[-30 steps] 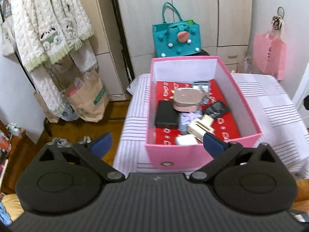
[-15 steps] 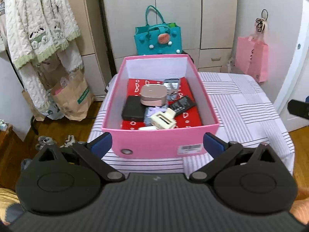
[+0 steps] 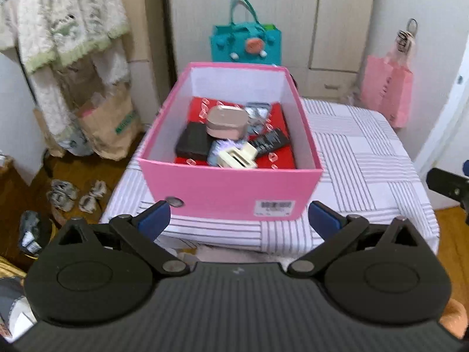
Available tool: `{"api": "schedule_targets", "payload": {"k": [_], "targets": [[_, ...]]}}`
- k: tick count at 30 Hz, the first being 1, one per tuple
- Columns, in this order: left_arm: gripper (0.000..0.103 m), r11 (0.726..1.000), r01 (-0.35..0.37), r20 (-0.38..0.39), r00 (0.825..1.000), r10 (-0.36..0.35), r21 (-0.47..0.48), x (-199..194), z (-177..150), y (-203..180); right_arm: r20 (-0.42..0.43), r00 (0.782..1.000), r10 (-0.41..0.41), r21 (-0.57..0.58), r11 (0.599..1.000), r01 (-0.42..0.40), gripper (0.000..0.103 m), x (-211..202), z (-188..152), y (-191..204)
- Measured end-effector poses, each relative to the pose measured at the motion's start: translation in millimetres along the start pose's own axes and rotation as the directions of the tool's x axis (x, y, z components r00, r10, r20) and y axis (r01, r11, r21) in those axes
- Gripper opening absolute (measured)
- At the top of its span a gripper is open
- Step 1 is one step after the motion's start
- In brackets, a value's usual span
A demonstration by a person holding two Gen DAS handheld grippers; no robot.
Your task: Organize rigid objects
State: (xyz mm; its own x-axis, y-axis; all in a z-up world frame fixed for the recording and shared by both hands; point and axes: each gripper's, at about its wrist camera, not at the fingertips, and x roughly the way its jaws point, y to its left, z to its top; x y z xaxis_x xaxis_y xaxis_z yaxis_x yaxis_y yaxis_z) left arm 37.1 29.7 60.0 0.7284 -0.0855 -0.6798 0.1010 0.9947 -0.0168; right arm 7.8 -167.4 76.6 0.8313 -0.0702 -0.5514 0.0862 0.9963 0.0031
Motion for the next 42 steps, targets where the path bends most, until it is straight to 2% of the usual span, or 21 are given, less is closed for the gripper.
{"api": "schedule_targets", "payload": {"k": [5, 18, 24, 29, 34, 38, 42], "targets": [[0.102, 0.999, -0.039, 0.036, 0.999, 0.039, 0.022, -11, 0, -5, 0.006, 1.0, -0.021, -0.005, 1.0, 0.021, 0.1, -4, 0, 4], [0.102, 0.997, -0.073, 0.05, 0.996, 0.072, 0.018, -10, -4, -4, -0.015, 0.999, -0.042, 0.026, 0.999, 0.042, 0.1, 2, -10, -3], [0.102, 0.995, -0.097, 0.064, 0.993, 0.095, 0.026, -4, -8, -5, 0.031, 0.998, -0.05, 0.012, 0.999, 0.049, 0.1, -1, -14, -1], [0.102, 0.996, -0.084, 0.048, 0.995, 0.083, 0.021, 3, -13, -6, 0.04, 0.999, -0.032, 0.01, 0.999, 0.032, 0.1, 0, -19, -1], [0.102, 0.998, -0.06, 0.049, 0.997, 0.059, 0.029, 5, -15, -10, 0.046, 0.998, -0.051, -0.011, 0.999, 0.051, 0.1, 1, -22, 3], [0.103, 0.995, -0.087, 0.066, 0.994, 0.083, 0.055, 4, -17, -16, 0.058, 0.996, -0.065, -0.058, 0.996, 0.068, 0.1, 0, -25, 9], [0.103, 0.995, -0.081, 0.073, 0.994, 0.077, 0.053, 2, -17, -17, 0.05, 0.997, -0.061, -0.048, 0.997, 0.063, 0.1, 1, -26, 8]]}}
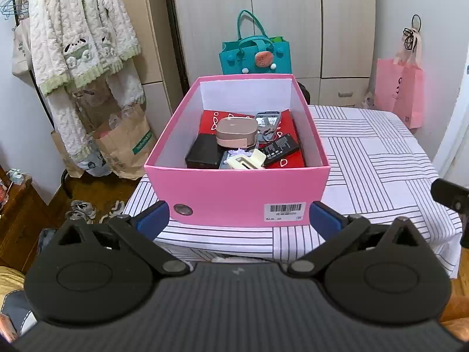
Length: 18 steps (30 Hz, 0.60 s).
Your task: Organize rigid objects
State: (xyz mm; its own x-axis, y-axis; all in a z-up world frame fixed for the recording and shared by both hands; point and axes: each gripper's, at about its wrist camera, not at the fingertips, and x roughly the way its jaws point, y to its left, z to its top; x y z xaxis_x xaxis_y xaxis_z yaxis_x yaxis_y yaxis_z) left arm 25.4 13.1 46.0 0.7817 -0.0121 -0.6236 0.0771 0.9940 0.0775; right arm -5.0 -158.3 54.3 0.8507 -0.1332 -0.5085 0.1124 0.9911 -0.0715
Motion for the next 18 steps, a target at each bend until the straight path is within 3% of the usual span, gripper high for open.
{"api": "schedule_targets", "payload": {"k": [5, 18], "targets": [[0.103, 0.999, -0.039, 0.02, 0.999, 0.039, 0.013, -2, -1, -4, 0.0, 1.0, -0.013, 0.024, 1.0, 0.013, 0.1, -2, -2, -6], [0.103, 0.999, -0.049, 0.051, 0.998, 0.047, 0.021, -8, -3, -10, -0.005, 1.0, -0.026, 0.048, 0.999, 0.026, 0.1, -4, -9, -18]]}}
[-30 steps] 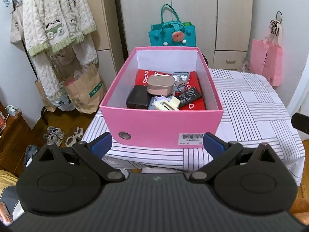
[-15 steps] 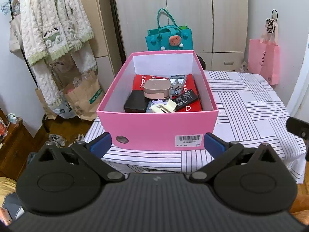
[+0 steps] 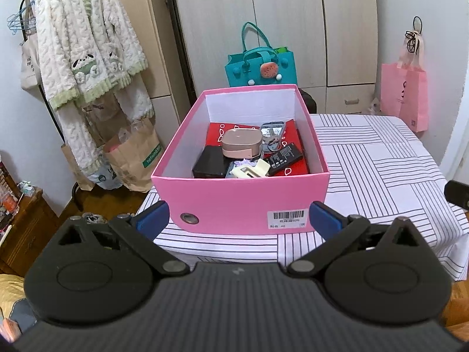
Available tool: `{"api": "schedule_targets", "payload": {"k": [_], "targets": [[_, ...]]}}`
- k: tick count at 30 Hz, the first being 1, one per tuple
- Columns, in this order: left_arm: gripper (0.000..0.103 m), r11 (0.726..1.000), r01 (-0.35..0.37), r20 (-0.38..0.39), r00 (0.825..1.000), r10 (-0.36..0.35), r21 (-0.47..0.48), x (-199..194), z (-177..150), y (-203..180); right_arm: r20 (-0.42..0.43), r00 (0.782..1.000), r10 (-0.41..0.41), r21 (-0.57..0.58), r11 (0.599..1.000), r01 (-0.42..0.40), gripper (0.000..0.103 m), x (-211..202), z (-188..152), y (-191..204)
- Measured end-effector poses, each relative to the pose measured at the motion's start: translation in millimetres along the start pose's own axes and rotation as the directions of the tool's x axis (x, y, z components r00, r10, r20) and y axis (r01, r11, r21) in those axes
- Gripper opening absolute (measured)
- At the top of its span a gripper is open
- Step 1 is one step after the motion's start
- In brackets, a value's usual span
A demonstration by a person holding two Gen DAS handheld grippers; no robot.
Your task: Organize rigid objects
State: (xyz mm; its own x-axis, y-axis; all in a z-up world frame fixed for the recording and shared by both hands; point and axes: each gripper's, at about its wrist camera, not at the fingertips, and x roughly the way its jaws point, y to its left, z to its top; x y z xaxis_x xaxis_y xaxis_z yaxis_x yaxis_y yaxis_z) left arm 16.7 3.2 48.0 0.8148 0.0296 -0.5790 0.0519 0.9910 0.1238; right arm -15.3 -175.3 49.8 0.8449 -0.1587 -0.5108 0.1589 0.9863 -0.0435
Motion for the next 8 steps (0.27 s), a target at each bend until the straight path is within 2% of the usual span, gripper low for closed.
{"api": "schedule_targets", "payload": {"k": [8], "targets": [[0.103, 1.0, -0.022, 0.012, 1.0, 0.022, -0.002, -2.9, -0.9, 1.2, 0.003, 1.0, 0.006, 0.001, 1.0, -0.006, 0.1, -1.1, -1.1, -0.7]]}}
